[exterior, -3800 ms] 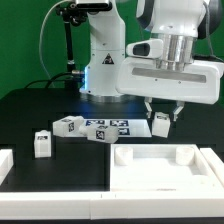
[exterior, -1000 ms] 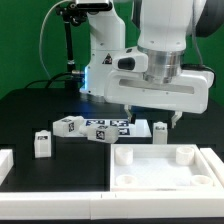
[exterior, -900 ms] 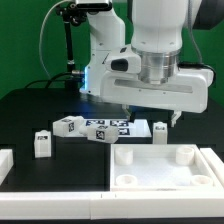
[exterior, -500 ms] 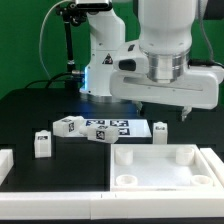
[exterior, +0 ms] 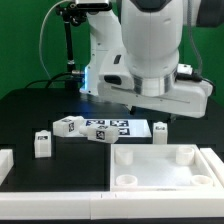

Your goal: Assemble one leg

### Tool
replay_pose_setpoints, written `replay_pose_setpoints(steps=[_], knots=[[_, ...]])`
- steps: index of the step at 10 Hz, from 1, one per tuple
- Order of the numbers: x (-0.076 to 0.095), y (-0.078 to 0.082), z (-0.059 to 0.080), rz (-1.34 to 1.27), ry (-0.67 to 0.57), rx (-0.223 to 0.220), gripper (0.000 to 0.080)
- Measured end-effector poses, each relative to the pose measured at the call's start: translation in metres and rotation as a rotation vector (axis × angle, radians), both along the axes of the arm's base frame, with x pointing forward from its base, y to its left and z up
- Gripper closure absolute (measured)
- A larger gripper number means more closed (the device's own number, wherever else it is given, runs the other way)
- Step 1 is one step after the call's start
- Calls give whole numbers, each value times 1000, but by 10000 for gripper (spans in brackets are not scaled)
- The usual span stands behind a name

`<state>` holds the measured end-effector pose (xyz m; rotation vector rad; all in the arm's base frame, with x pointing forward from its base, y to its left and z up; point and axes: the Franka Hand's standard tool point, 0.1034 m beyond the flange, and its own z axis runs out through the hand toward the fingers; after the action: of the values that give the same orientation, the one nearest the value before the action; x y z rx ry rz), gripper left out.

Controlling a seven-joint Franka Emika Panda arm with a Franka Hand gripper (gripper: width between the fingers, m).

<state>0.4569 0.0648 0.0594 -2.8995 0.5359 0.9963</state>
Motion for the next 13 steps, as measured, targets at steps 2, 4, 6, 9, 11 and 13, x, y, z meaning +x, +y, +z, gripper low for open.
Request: replay_pose_setpoints(steps=[2, 4, 6, 9, 11, 13], knots=[[10, 14, -5, -56, 17, -17, 151], [10, 13, -8, -83, -13, -24, 151], [10, 11, -10, -84, -14, -23, 151], [-4, 4, -18, -70, -32, 92, 151], [-5, 20, -21, -47, -43, 98, 151], [-4, 15, -21, -56, -43, 97, 151]])
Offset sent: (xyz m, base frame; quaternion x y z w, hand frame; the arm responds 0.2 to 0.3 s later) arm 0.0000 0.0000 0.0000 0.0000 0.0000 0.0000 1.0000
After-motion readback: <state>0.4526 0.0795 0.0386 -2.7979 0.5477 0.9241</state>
